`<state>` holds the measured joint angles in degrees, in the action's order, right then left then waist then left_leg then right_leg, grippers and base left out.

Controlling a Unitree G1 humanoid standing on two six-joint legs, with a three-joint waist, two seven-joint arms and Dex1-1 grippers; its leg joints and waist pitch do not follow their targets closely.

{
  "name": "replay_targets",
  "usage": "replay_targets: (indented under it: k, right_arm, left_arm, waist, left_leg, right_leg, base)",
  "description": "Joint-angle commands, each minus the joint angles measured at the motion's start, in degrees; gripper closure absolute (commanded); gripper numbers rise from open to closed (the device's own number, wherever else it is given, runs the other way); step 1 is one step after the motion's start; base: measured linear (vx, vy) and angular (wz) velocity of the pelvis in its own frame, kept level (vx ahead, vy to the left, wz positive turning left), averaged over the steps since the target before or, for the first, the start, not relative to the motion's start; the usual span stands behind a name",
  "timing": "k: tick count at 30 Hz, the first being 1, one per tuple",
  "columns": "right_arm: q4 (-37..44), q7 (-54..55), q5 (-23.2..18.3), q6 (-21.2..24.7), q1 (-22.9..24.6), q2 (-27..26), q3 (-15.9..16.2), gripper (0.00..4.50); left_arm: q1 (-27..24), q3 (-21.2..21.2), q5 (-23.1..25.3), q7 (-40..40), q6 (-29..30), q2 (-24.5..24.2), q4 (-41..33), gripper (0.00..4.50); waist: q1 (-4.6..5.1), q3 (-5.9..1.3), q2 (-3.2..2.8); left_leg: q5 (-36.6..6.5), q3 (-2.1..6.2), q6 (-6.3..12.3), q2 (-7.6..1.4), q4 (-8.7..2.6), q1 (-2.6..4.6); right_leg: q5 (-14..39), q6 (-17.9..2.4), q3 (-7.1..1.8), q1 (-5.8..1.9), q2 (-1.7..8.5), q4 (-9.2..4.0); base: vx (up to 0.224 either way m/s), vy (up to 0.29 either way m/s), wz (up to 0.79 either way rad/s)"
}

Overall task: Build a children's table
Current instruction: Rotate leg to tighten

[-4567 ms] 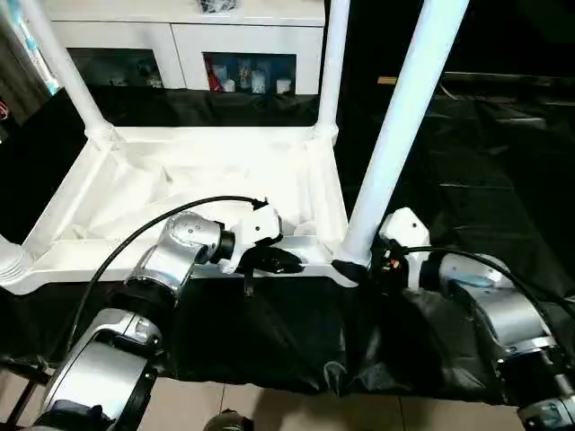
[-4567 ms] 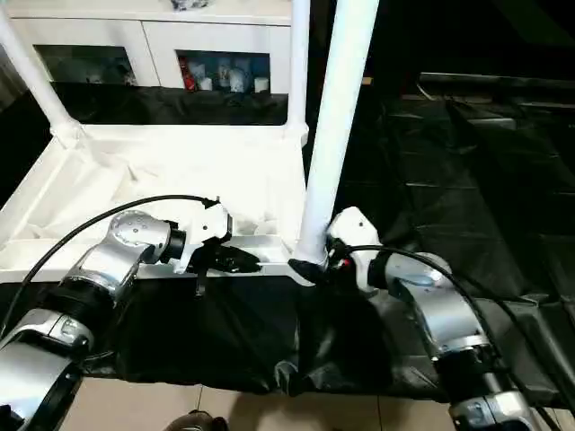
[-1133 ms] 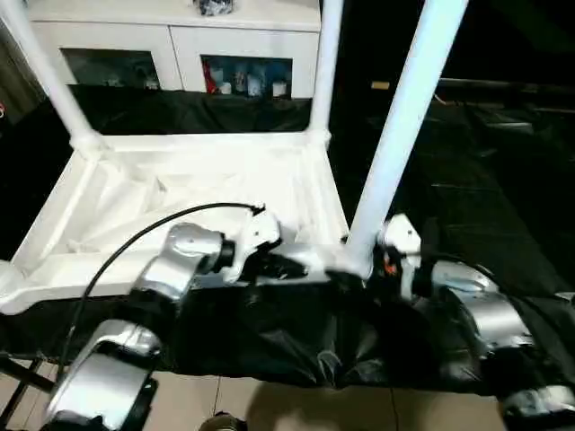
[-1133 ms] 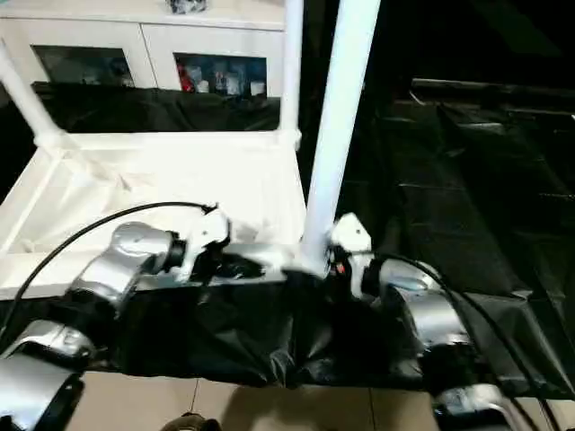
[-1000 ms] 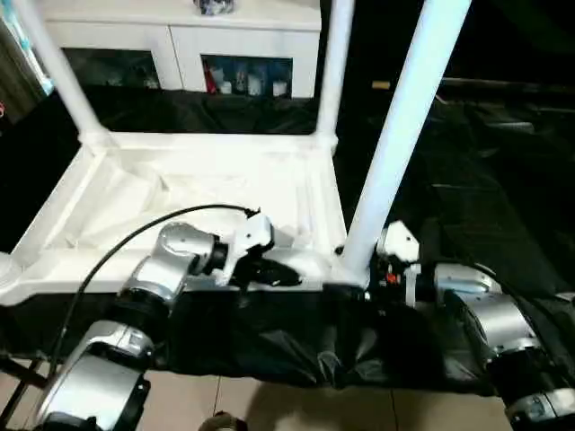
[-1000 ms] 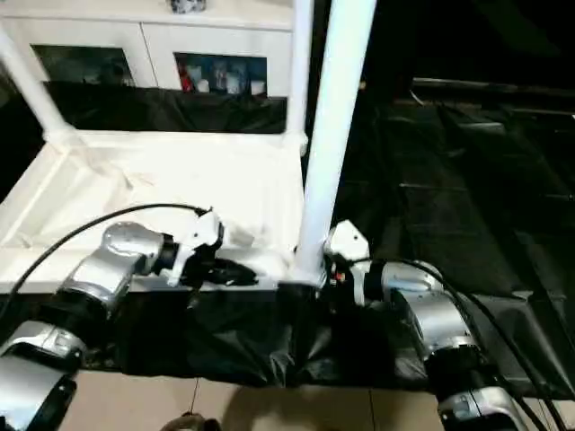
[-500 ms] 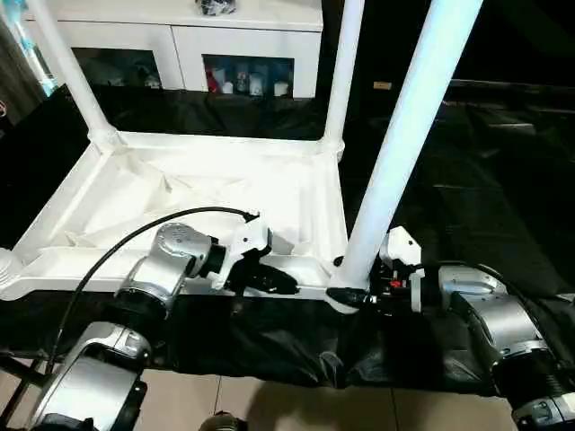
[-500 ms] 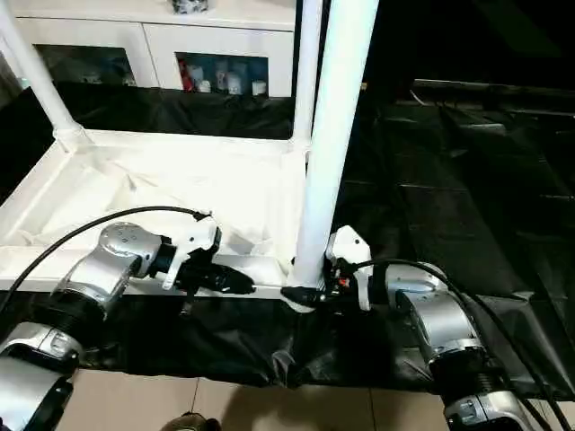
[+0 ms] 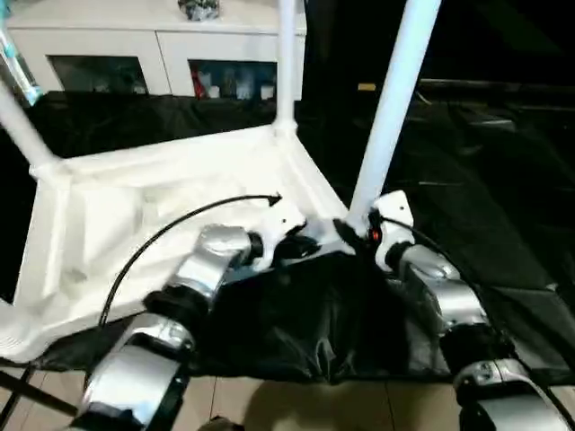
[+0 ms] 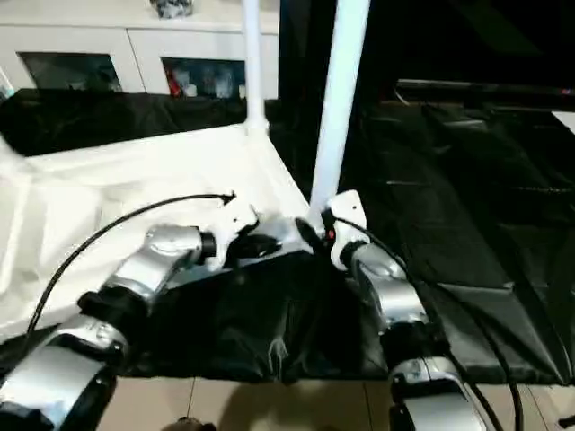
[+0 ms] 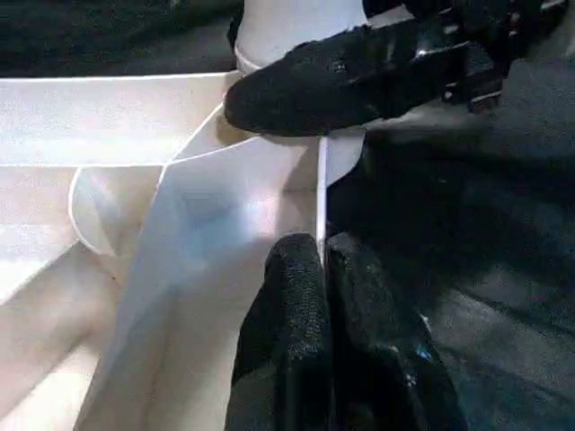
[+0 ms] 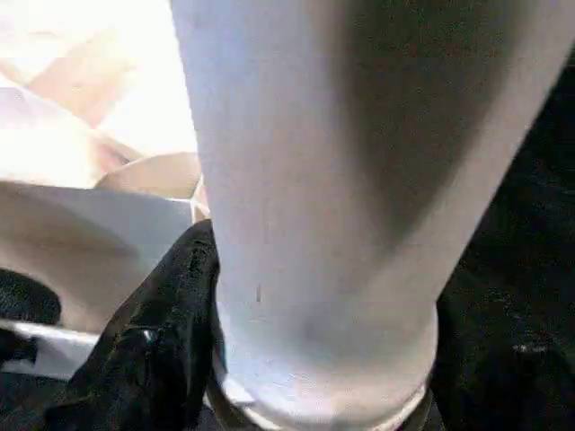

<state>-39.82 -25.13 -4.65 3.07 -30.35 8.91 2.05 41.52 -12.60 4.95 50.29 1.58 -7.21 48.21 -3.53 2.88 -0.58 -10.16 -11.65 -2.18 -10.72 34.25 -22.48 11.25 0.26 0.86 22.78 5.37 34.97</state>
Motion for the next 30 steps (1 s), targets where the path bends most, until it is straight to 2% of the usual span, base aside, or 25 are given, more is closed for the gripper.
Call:
replay_targets:
  k: [1, 3, 4, 7, 11, 14, 19, 22, 23, 26, 27, 30]
  right_arm:
    - [-1.4, -4.3, 1.2, -0.2, 0.6, -4.4, 5.0, 1.1]
    - [-0.9, -7.0, -0.1, -0.5, 0.6, -4.3, 4.6, 1.07]
    - [-1.0, -7.4, -0.2, -0.6, 0.6, -4.3, 4.4, 0.89]
    - [0.2, -10.8, 0.2, -1.8, 1.4, -2.0, 5.3, 0.68]
    - [2.7, -18.2, -1.3, -2.8, 3.0, 1.5, 6.2, 0.62]
    - [4.7, -23.0, -2.3, -2.5, 4.1, 3.6, 6.7, 0.62]
    - [7.6, -32.4, -3.2, -3.5, 5.9, 8.0, 7.5, 0.62]
    - [9.4, -36.9, -4.6, -3.0, 6.5, 9.5, 7.7, 0.62]
    - [9.9, -38.2, -4.9, -2.8, 6.7, 9.9, 7.9, 0.86]
    - [11.3, -41.3, -5.8, -1.8, 7.2, 11.1, 8.6, 0.93]
    - [11.6, -42.1, -5.9, -1.5, 7.4, 11.4, 9.0, 1.11]
    - [12.2, -43.6, -5.8, -1.0, 7.7, 11.9, 9.4, 1.27]
  left_arm:
    - [2.0, -0.9, -0.6, -1.8, -1.2, 3.9, -0.1, 4.5]
    - [1.8, -1.1, -0.7, -0.6, -2.0, 3.9, -0.1, 4.5]
    - [1.8, -1.1, -0.6, -0.5, -2.1, 3.9, 0.0, 4.5]
    - [1.1, -1.3, -1.3, 2.9, -2.7, 2.5, -0.8, 4.5]
    - [-0.3, -1.5, -3.0, 9.3, -3.2, 0.2, -2.9, 4.5]
    - [-0.9, -1.5, -3.8, 12.6, -3.6, -1.2, -3.8, 4.5]
    - [-1.5, -1.5, -4.9, 19.3, -3.9, -4.2, -4.7, 4.5]
    - [-1.9, -1.5, -6.3, 23.9, -3.2, -5.6, -5.7, 4.5]
    - [-2.0, -1.6, -6.6, 25.0, -2.8, -6.0, -6.0, 4.5]
    - [-2.1, -1.9, -6.7, 27.3, -2.6, -7.1, -6.3, 4.5]
    - [-2.2, -2.1, -6.8, 28.1, -2.4, -7.4, -6.4, 4.5]
    - [-2.4, -2.2, -6.8, 29.2, -2.3, -8.0, -6.6, 4.5]
  waist:
    - [-0.08, -3.61, 0.22]
    - [-0.1, -3.54, 0.19]
    - [-0.09, -3.48, 0.18]
    - [-0.1, -3.42, 0.2]
    - [-0.19, -3.54, 0.26]
    - [-0.35, -3.52, 0.1]
    - [-1.13, -3.39, 0.04]
    - [-1.69, -3.47, 0.13]
    - [-1.71, -3.46, 0.08]
    - [-1.76, -3.51, 0.08]
    - [-1.83, -3.53, 0.21]
    - [-1.93, -3.45, 0.14]
  left_leg:
    - [-14.4, 1.28, 0.35, -2.06, -4.77, 1.41]
    - [-14.5, 1.24, 0.96, -2.04, -4.79, 1.37]
    - [-15.1, 1.24, 1.0, -2.07, -4.84, 1.39]
    - [-16.7, 1.34, 0.52, -2.17, -5.0, 1.48]
    - [-15.3, 1.34, 1.15, -2.19, -4.92, 1.35]
    - [-14.1, 1.15, 2.46, -2.3, -4.72, 1.35]
    - [-15.2, 1.04, 2.26, -2.63, -4.84, 1.53]
    - [-14.6, 0.98, 2.43, -2.76, -4.83, 1.65]
    - [-14.4, 0.99, 2.49, -2.75, -4.82, 1.55]
    - [-13.6, 0.94, 2.83, -2.67, -4.73, 1.52]
    - [-13.1, 0.9, 2.98, -2.68, -4.69, 1.53]
    - [-13.6, 0.88, 2.88, -2.71, -4.74, 1.56]
  right_leg:
    - [9.2, -11.8, -1.06, -1.68, 2.48, -4.4]
    - [8.9, -12.2, -1.02, -1.78, 2.47, -4.42]
    - [9.6, -12.2, -1.03, -1.76, 2.49, -4.51]
    - [12.5, -11.7, -1.03, -1.73, 2.6, -4.77]
    - [9.2, -12.3, -1.01, -2.01, 2.55, -4.44]
    - [6.8, -13.4, -1.03, -1.96, 2.51, -4.21]
    - [9.0, -14.0, -0.99, -1.88, 2.55, -4.3]
    - [7.6, -14.5, -0.96, -1.83, 2.5, -4.05]
    - [7.1, -14.6, -0.96, -1.84, 2.51, -3.93]
    - [6.0, -15.1, -0.91, -1.87, 2.5, -3.8]
    - [5.8, -15.1, -0.91, -1.92, 2.5, -3.77]
    - [7.0, -15.0, -0.96, -1.78, 2.61, -3.9]
  base:
    - [0.0, 0.0, 0.0]
    - [0.0, 0.0, 0.0]
    - [0.0, 0.0, 0.0]
    - [0.0, 0.0, 0.0]
    - [0.0, 0.0, 0.0]
    - [0.0, 0.0, 0.0]
    - [0.0, 0.0, 0.0]
    - [0.0, 0.0, 0.0]
    - [0.0, 0.0, 0.0]
    - [0.0, 0.0, 0.0]
    - [0.0, 0.0, 0.0]
    - [0.0, 0.0, 0.0]
